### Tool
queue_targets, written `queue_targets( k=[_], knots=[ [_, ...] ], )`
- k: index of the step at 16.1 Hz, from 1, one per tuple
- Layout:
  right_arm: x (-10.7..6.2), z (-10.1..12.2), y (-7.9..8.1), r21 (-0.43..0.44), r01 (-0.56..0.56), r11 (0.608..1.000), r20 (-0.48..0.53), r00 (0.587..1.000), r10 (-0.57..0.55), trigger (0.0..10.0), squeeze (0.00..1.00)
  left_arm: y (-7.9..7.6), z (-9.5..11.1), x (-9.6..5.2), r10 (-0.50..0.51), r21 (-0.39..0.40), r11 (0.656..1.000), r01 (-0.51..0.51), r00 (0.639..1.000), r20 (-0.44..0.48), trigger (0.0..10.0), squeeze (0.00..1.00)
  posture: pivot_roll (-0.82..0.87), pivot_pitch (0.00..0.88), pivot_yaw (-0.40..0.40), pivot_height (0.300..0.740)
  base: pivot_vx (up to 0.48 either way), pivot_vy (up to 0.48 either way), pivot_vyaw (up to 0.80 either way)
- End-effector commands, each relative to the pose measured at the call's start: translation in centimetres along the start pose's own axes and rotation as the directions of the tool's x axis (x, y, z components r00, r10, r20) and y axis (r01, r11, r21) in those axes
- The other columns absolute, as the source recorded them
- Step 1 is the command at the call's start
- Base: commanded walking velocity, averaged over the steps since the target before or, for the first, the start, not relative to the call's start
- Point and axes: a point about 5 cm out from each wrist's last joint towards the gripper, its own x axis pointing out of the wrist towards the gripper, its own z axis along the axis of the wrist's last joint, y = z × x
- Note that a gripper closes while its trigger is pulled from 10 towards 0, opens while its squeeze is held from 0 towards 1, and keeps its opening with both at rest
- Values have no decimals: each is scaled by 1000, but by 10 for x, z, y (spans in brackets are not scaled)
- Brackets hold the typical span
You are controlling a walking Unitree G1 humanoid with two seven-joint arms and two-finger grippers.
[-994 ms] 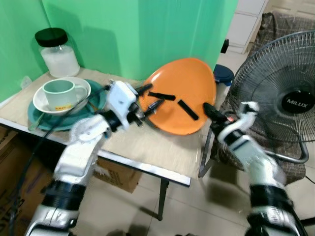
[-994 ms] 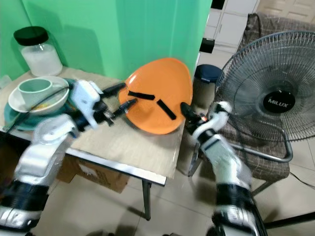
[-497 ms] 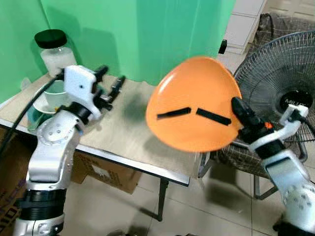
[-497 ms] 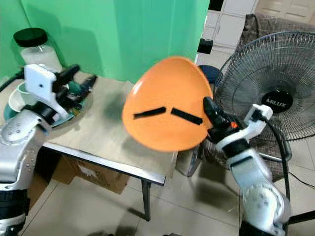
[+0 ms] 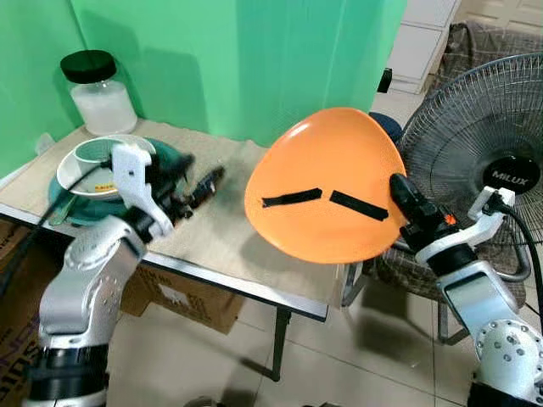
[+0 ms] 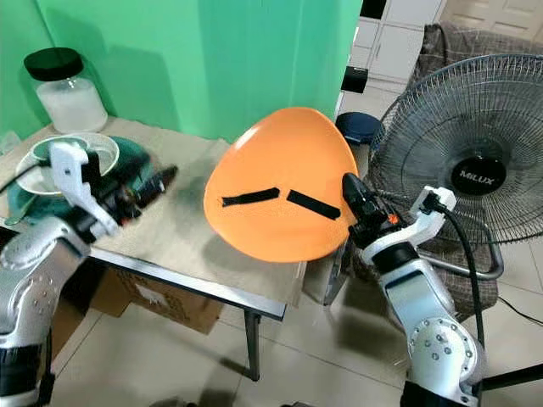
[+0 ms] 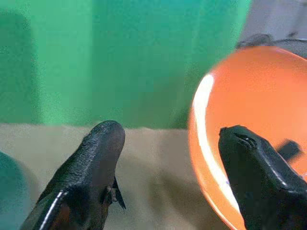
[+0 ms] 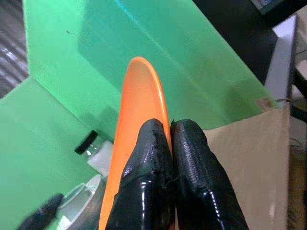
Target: Setting the table
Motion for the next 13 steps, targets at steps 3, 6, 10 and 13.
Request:
queue_targets(
  k=[3, 6, 10, 13],
  knots=[
    [8, 7, 22, 29, -142, 989, 19, 990, 141, 0, 0, 2, -20, -5, -58, -157, 987, 43, 994, -90, 10000, 282, 22, 0, -26, 740, 0, 0, 0],
    [8, 9, 33, 78, -237, 968, 31, 972, 235, 0, 0, 1, -31, -2, -118, -309, 947, 86, 989, -88, 10000, 0, 19, 0, -31, 740, 0, 0, 0],
    [6, 7, 37, 95, -264, 960, 12, 964, 265, 0, 0, -10, -19, 4, -238, -401, 888, 227, 971, 21, 1569, 0, 17, 0, -29, 740, 0, 0, 0],
    [7, 7, 40, 115, -299, 947, 18, 954, 299, 0, 0, -15, -13, 3, -277, -430, 856, 287, 957, 87, 0, 0, 19, 0, -29, 740, 0, 0, 0]
  ],
)
